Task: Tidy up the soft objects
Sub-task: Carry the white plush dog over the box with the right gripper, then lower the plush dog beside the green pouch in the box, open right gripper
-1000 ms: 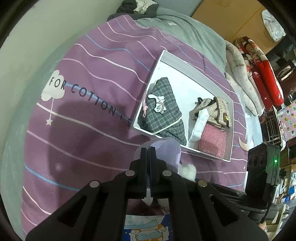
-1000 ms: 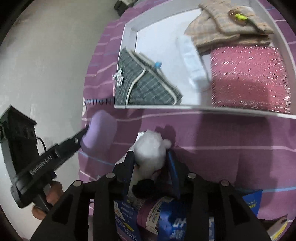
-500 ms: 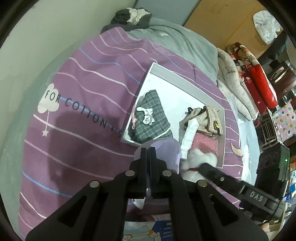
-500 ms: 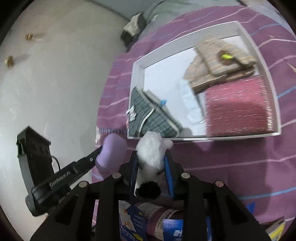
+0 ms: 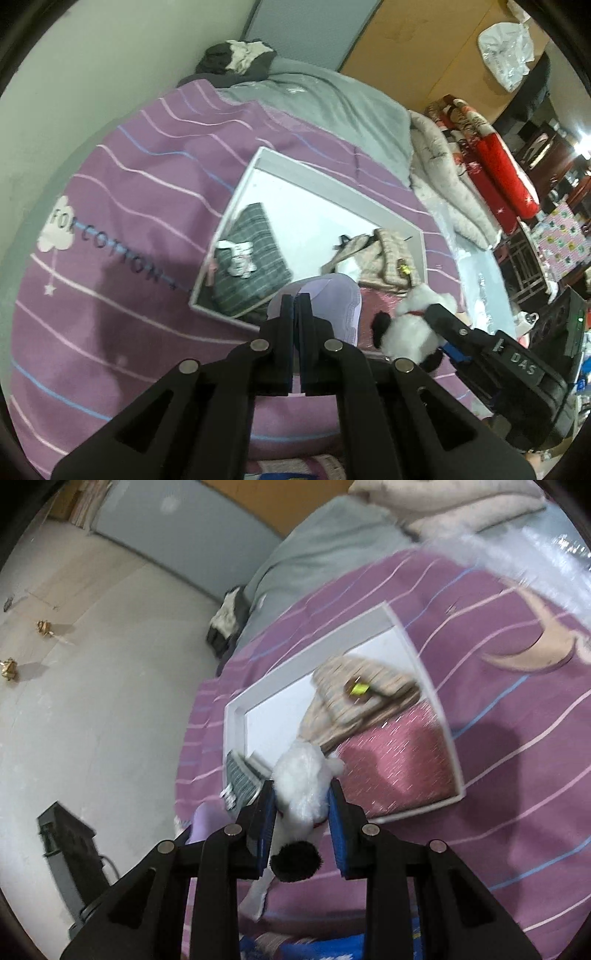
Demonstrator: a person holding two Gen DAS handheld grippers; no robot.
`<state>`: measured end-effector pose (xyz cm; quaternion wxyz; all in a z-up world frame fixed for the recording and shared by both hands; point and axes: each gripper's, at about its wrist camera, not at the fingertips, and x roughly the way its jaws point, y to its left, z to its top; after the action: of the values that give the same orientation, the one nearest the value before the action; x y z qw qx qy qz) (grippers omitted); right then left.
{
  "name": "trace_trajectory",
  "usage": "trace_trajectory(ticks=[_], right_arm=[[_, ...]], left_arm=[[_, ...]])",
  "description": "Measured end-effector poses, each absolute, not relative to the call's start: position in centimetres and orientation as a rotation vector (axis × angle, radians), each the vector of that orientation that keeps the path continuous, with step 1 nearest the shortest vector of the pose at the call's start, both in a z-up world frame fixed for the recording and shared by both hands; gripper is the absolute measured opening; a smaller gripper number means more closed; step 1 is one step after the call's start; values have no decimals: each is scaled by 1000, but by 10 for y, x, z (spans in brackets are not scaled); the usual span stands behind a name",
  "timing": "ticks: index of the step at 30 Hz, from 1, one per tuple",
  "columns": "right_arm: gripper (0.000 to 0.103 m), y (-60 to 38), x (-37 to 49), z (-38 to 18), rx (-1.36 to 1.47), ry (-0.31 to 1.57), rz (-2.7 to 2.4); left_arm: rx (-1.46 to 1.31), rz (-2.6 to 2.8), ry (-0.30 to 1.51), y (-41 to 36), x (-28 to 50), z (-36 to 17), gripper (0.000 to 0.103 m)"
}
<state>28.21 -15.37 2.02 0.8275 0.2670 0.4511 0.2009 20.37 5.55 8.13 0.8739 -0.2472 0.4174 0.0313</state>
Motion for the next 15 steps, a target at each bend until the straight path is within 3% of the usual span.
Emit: trace_trajectory(ticks=[15], right_arm=[[26, -115, 296, 12, 392, 934, 422]], left_arm=[[-531, 119, 821, 54, 210, 72, 3]])
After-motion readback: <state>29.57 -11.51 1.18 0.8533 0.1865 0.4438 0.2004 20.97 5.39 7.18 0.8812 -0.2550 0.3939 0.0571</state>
